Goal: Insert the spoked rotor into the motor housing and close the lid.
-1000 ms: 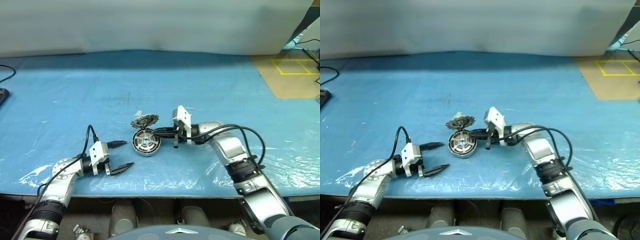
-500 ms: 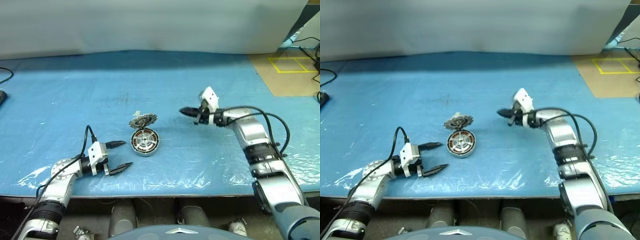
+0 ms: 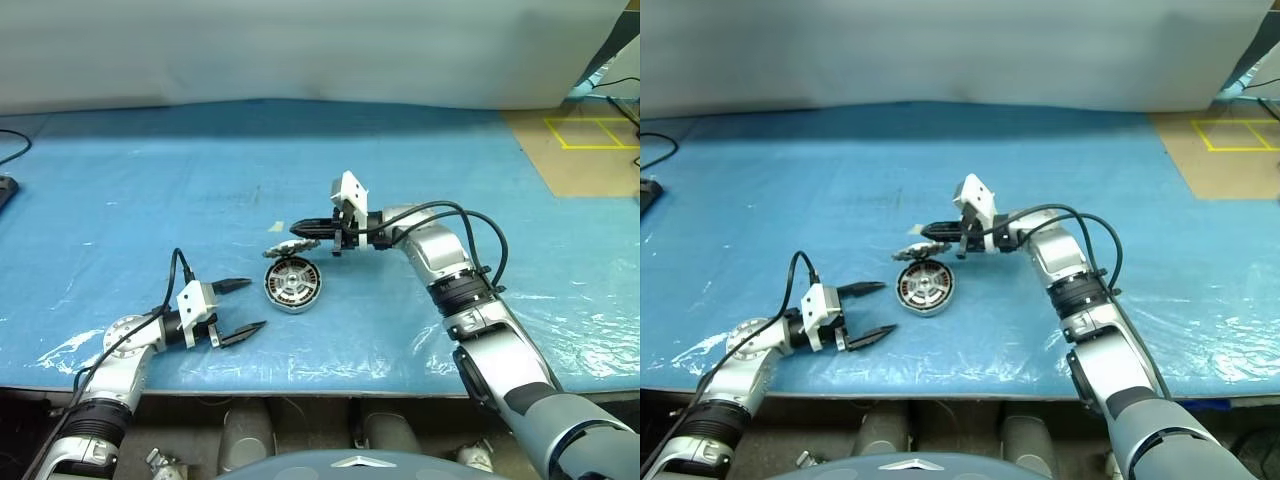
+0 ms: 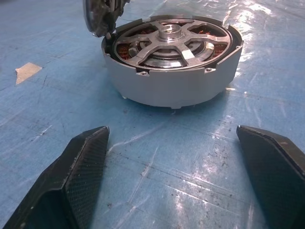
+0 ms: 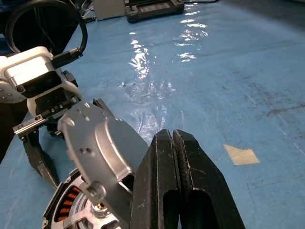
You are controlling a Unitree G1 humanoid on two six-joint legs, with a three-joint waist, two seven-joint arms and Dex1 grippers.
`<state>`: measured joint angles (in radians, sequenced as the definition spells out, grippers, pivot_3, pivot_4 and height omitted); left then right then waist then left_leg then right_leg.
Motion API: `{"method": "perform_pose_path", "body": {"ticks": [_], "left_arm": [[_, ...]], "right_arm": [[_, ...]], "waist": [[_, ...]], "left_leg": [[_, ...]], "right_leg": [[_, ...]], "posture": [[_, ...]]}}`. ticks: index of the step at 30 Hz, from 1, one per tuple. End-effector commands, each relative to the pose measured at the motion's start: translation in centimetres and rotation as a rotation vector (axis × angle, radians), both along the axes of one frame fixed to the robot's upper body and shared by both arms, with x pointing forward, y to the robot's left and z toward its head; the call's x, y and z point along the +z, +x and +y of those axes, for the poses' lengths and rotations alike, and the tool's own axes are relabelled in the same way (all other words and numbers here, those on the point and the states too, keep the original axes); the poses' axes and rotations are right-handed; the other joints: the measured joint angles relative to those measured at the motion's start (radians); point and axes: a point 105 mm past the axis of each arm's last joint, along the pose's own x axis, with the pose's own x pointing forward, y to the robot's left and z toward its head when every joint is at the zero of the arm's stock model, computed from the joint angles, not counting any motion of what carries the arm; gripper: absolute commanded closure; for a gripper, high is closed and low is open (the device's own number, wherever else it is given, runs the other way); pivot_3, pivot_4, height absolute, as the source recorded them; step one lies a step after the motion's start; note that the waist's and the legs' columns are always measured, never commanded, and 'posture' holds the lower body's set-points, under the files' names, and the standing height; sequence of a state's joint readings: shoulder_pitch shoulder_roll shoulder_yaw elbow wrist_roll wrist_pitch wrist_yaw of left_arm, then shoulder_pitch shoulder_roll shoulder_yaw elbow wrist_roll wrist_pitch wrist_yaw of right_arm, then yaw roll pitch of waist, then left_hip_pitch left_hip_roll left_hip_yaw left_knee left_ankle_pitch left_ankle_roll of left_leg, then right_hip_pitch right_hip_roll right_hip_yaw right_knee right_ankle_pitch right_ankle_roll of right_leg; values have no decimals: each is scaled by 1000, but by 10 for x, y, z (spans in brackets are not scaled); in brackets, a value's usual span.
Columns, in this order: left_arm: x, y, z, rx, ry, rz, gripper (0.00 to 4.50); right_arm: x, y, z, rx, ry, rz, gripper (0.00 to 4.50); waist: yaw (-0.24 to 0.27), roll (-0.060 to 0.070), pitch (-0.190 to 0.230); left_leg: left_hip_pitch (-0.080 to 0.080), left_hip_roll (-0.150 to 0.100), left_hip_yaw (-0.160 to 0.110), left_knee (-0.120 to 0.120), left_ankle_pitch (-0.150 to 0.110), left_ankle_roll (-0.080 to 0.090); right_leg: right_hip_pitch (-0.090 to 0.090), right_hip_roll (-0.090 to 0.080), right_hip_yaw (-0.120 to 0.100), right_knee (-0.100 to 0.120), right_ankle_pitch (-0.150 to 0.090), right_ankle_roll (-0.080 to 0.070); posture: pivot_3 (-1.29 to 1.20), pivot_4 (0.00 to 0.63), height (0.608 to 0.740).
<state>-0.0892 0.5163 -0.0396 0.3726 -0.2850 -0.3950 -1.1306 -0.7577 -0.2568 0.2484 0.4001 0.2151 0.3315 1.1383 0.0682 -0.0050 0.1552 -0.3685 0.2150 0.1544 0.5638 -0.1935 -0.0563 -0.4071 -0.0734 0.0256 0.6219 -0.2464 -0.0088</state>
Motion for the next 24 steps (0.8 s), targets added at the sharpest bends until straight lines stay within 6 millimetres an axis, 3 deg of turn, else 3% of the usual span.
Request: {"method": "perform_pose_path", "body": {"ticks": [1, 5, 10, 18, 24], "left_arm": [[-4, -3, 4, 16, 18, 18, 0], [-4, -4, 7, 21, 23, 22, 0], [-3, -4, 8, 23, 28, 24, 0], [0, -4, 9, 21, 35, 24, 0], [2, -3, 7, 16, 33, 22, 0]], "right_arm": [[-2, -21, 4, 97, -12, 3, 4475], [-32, -37, 1, 128, -101, 44, 4475], [-54, -45, 3, 123, -139, 74, 4475], [-69, -47, 4, 93, -153, 89, 4475], [-66, -42, 4, 66, -136, 74, 4475]], "waist": [[0, 0, 0], [0, 0, 0], [-4, 0, 0], [-13, -1, -1], [-21, -1, -1]], "left_leg": [[0, 0, 0, 0, 0, 0], [0, 0, 0, -1, 0, 0], [2, 0, 0, -1, 0, 0], [2, 0, 0, -1, 0, 0], [3, 0, 0, -1, 0, 0]], "right_leg": [[0, 0, 0, 0, 0, 0], [0, 0, 0, -2, 0, 0], [0, 0, 1, -1, 0, 0], [1, 0, 1, -1, 0, 0], [1, 0, 1, -1, 0, 0]], "posture": [[0, 150, 740], [0, 150, 740], [0, 150, 740], [0, 150, 740], [0, 150, 740]]}}
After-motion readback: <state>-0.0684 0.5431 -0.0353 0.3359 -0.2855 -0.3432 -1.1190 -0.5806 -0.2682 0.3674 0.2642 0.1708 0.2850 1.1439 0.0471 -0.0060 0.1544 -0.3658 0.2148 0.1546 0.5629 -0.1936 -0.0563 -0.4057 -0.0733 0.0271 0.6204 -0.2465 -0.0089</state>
